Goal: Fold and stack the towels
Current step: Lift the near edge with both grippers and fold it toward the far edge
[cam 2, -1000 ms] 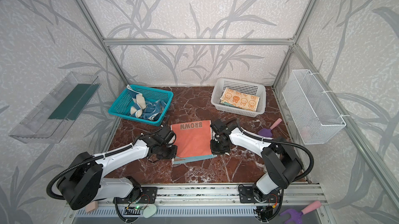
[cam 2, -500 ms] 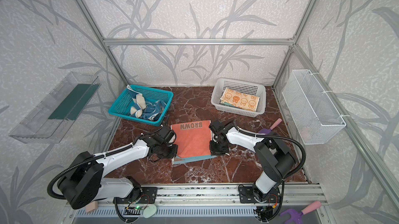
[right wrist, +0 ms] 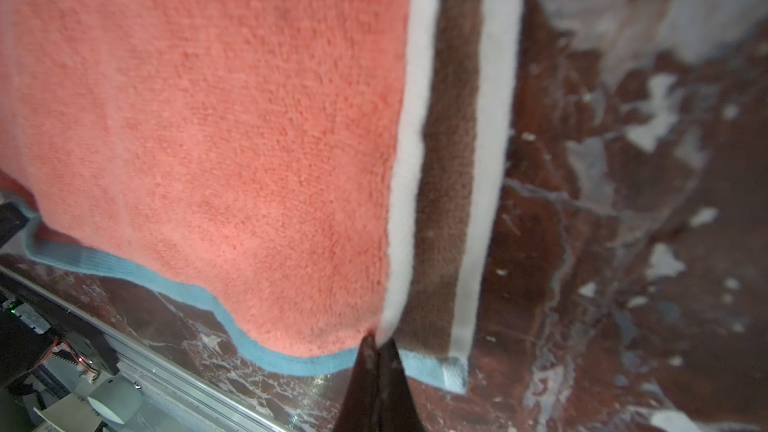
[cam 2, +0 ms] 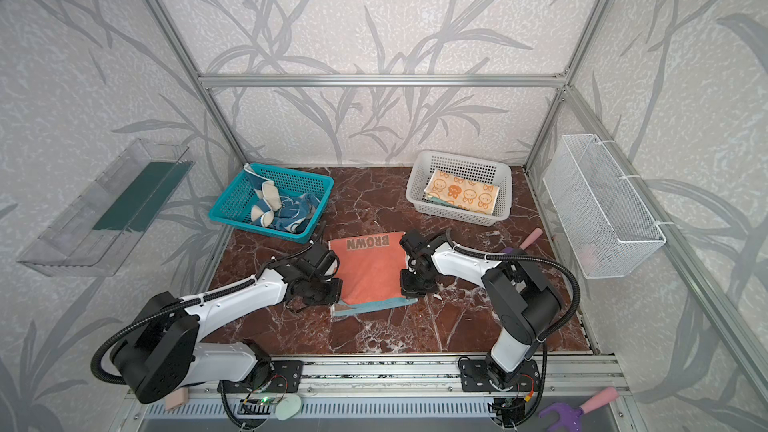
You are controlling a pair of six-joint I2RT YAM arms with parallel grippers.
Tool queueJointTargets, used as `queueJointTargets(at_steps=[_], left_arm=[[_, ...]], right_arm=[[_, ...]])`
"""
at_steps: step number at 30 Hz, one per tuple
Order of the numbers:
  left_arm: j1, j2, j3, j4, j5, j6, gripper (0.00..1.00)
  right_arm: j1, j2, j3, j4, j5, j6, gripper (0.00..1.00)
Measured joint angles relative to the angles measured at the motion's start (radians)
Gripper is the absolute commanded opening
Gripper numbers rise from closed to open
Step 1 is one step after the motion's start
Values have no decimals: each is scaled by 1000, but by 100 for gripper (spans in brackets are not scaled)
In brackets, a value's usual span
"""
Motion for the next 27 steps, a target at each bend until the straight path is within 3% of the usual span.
queueJointTargets(at_steps=[9, 21, 27], left_arm=[[0, -68, 59, -91, -8, 2, 0], [10, -202, 266, -211, -60, 0, 0], [11, -225, 246, -221, -56, -16, 0]], right_arm=[[-14, -70, 121, -87, 11, -38, 0], [-150, -164, 315, -232, 9, -141, 0], [-164, -188, 327, -257, 2, -165, 0]])
